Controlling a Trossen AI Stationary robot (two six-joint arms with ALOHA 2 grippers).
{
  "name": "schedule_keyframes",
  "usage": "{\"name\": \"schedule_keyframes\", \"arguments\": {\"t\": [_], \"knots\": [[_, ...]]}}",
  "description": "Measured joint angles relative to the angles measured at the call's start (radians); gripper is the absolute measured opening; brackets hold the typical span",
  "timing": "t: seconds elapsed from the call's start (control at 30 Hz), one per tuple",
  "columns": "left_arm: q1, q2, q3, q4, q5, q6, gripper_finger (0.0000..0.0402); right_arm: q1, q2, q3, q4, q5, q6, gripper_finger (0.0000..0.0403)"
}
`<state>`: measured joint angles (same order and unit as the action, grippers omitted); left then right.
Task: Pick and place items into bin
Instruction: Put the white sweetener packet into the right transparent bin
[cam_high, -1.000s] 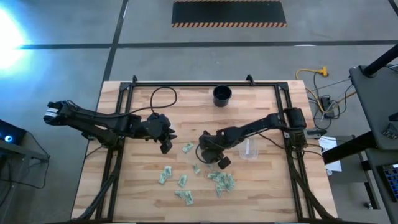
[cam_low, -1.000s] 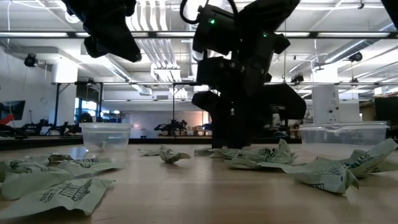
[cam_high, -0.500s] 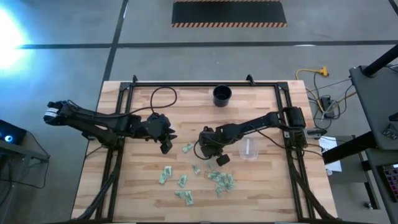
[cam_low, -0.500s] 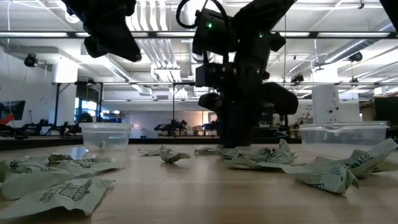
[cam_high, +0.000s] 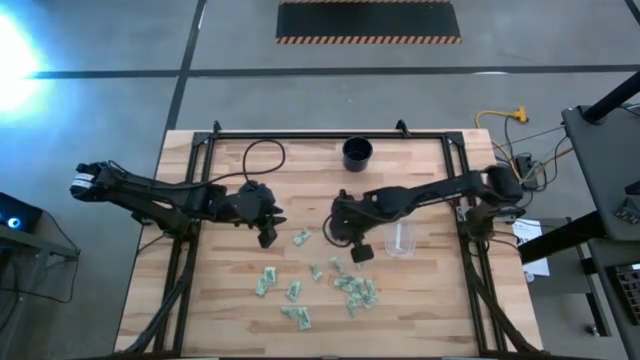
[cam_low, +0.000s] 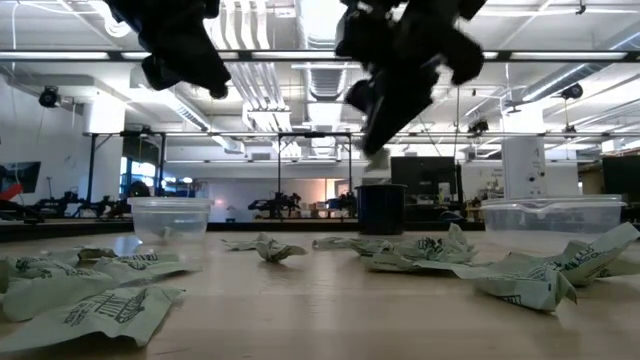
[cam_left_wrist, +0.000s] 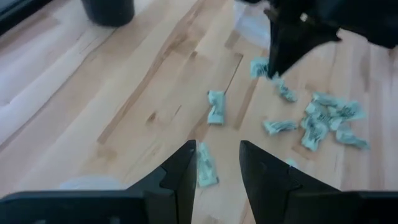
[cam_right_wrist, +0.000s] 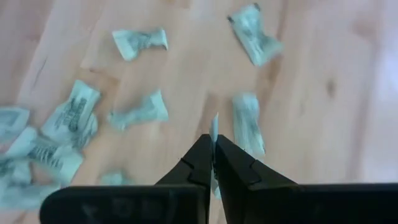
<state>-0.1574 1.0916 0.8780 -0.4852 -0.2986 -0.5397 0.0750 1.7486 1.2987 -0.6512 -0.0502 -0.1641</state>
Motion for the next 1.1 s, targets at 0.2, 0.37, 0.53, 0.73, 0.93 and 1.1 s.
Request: {"name": "schedule_keyframes", "arguments": {"t": [0.2,0.37,0.53,0.73,0.93,1.1], "knots": [[0.0,0.001,0.0,0.048,-0.001,0.058,0.0105,0.001,-0.147,-0.014,-0.197,0.023,0.127,0.0009],[0.0,0.001,0.0,0.059,-0.012,0.091,0.0105,0.001,-0.296,-0.099,-0.238,0.034,0.29,0.0009],[0.0,0.001,-0.001,0.059,-0.025,0.103,0.0105,0.019,-0.462,-0.237,-0.239,0.089,0.48,0.0009],[0.0,0.001,-0.002,0.058,-0.05,0.132,0.0105,0.046,-0.626,-0.394,-0.223,0.155,0.677,0.0009],[0.0,0.001,-0.002,0.058,-0.114,0.137,0.0105,0.052,-0.7,-0.526,-0.11,0.163,0.784,0.0009],[0.0,0.001,-0.002,0.058,-0.129,0.136,0.0105,0.052,-0.699,-0.596,-0.082,0.164,0.802,0.0009]]}}
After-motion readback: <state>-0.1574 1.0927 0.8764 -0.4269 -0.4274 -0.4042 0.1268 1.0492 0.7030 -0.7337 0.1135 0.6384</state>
